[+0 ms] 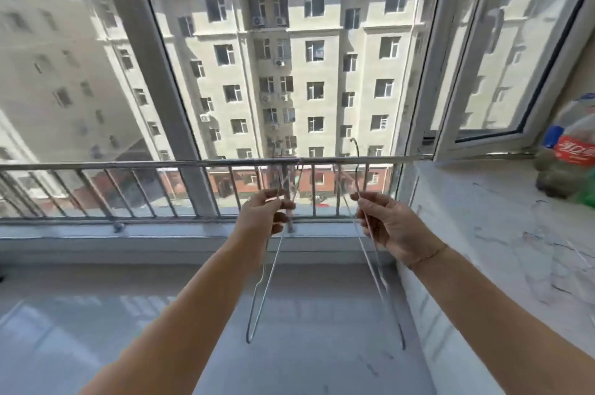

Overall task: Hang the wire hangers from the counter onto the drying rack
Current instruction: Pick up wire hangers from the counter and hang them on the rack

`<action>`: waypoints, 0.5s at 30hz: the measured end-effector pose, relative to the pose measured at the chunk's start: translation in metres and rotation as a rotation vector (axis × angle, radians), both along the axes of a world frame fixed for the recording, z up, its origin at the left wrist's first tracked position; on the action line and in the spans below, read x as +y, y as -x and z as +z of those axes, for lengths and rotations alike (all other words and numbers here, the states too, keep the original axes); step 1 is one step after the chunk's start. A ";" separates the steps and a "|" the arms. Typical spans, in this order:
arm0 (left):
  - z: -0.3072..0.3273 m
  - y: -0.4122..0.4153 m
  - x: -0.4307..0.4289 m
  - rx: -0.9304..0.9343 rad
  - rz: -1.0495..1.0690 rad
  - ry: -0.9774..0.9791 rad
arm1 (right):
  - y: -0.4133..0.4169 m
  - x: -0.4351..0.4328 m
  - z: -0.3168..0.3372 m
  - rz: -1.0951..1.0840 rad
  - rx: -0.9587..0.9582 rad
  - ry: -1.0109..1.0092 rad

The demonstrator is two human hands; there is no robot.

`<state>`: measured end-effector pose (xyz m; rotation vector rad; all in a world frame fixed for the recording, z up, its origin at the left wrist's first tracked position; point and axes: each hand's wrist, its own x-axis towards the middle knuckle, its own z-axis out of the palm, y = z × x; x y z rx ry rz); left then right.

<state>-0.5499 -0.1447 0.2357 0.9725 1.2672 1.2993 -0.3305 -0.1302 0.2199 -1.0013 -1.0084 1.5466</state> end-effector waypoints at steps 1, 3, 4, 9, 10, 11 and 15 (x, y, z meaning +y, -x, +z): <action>0.004 0.026 -0.011 -0.010 0.033 -0.001 | 0.026 0.000 0.002 0.044 0.005 -0.006; 0.011 0.080 -0.033 -0.046 0.099 0.002 | 0.082 -0.004 0.008 0.116 0.017 -0.016; 0.014 0.107 -0.044 -0.057 0.125 0.006 | 0.110 -0.007 0.010 0.141 0.023 -0.017; 0.028 0.238 -0.099 0.023 0.240 0.029 | 0.255 -0.030 0.019 0.256 0.059 -0.003; 0.032 0.263 -0.109 0.043 0.268 0.030 | 0.284 -0.034 0.021 0.275 0.064 -0.001; 0.036 0.288 -0.119 0.063 0.295 0.032 | 0.312 -0.039 0.024 0.295 0.065 0.000; 0.048 0.379 -0.153 0.110 0.377 0.021 | 0.419 -0.058 0.038 0.393 0.114 -0.004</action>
